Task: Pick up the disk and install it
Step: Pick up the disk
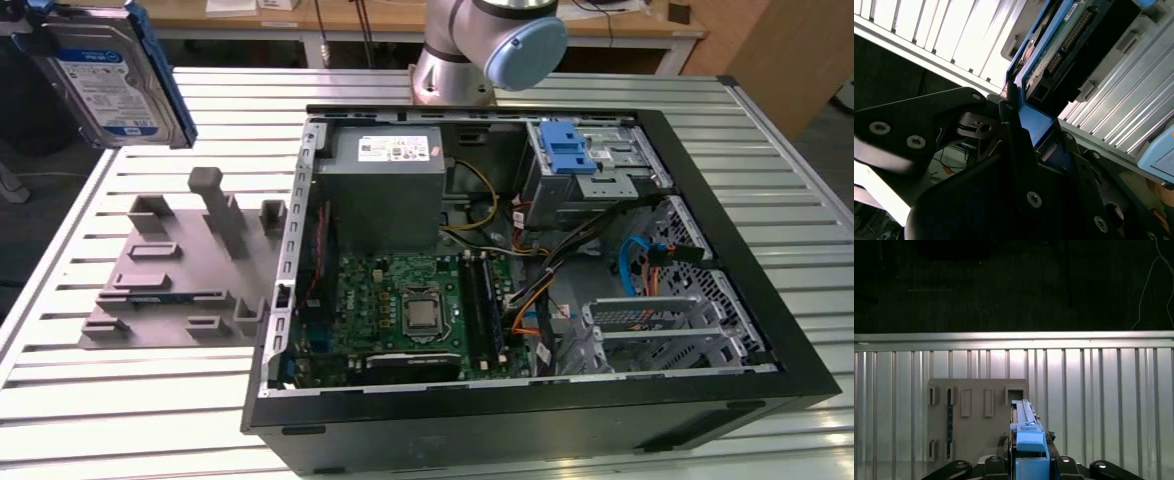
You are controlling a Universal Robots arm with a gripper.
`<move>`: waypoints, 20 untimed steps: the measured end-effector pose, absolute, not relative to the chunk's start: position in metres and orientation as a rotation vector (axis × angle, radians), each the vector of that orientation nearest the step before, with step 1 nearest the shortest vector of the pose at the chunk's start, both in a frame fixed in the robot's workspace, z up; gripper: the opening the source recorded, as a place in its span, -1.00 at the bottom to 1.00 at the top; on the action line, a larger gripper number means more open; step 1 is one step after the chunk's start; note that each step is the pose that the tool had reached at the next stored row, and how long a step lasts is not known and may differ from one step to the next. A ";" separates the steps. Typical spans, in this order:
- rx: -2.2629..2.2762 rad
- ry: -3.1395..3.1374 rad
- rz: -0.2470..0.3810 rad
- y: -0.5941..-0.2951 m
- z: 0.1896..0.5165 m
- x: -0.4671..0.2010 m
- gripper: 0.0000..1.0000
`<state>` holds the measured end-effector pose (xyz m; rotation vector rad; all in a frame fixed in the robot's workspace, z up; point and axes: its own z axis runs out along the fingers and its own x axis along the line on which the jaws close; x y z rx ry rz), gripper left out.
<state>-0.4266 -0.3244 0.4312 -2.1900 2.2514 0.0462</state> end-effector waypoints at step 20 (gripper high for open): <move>-2.191 2.252 0.045 -0.322 0.467 -0.427 -0.27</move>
